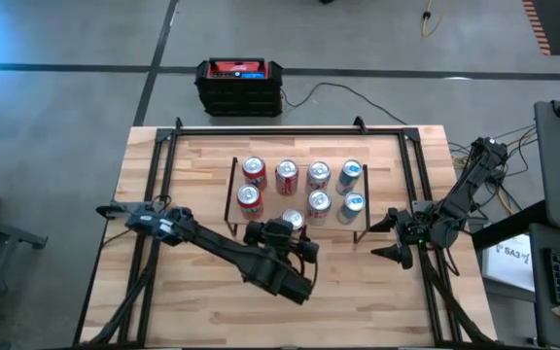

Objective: Place canned beverage on shelf
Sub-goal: Put the red white soda can on the shelf aligned with the other red white soda can

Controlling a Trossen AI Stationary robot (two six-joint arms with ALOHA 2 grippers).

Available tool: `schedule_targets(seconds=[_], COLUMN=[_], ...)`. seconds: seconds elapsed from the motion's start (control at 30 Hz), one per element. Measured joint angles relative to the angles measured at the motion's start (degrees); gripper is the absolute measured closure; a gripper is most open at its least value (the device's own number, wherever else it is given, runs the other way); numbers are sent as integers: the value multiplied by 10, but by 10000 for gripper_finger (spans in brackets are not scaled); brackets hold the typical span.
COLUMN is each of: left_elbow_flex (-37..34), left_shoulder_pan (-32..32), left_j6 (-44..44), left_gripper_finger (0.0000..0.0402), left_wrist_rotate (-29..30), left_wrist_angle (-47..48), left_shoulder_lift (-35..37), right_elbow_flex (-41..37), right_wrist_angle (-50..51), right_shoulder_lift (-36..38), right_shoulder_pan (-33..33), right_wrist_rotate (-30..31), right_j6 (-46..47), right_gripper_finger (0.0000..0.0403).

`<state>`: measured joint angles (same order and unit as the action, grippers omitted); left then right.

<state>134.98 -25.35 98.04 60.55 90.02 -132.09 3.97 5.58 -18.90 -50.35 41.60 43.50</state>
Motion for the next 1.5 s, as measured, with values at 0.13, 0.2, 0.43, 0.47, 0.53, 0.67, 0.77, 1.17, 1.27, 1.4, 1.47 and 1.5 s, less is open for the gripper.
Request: schedule_targets(seconds=[0.13, 0.2, 0.43, 0.47, 0.53, 0.67, 0.77, 1.17, 1.27, 1.4, 1.47, 1.5], left_elbow_flex=[0, 0, 0, 0, 0, 0, -1, -5, -6, -6, -6, -6], left_shoulder_pan=[4, 5, 11, 13, 16, 24, 32, 53, 58, 63, 64, 64], left_j6=[0, 1, 1, 1, 0, 0, 0, 0, 0, 0, 0, 0], left_gripper_finger=[111, 111, 111, 111, 111, 111, 111, 111, 111, 111, 111, 111], left_wrist_rotate=[0, 0, -1, -1, -1, -10, -25, -47, -48, -48, -50, -51], left_wrist_angle=[0, 0, 0, 0, 0, 0, 0, 0, 0, 0, 0, 0], left_shoulder_lift=[0, 2, 16, 18, 20, 20, 20, 20, 20, 20, 20, 20], right_elbow_flex=[0, 0, 0, 0, 0, 0, 0, 0, 0, 0, 0, 0], right_wrist_angle=[0, 0, 0, 0, 0, 0, 0, 0, 0, 0, 0, 0], right_shoulder_lift=[0, 0, 0, 0, 0, 0, 0, 0, 0, 0, 0, 0], right_shoulder_pan=[0, 0, 0, 0, 0, 0, 0, 0, 0, 0, 0, 0], right_wrist_rotate=[0, 0, 0, 0, 0, 0, 0, 0, 0, 0, 0, 0], right_j6=[0, 0, 0, 0, 0, 0, 0, 0, 0, 0, 0, 0], right_gripper_finger=[19, 19, 19, 19, 19, 19, 19, 19, 19, 19, 19, 19])
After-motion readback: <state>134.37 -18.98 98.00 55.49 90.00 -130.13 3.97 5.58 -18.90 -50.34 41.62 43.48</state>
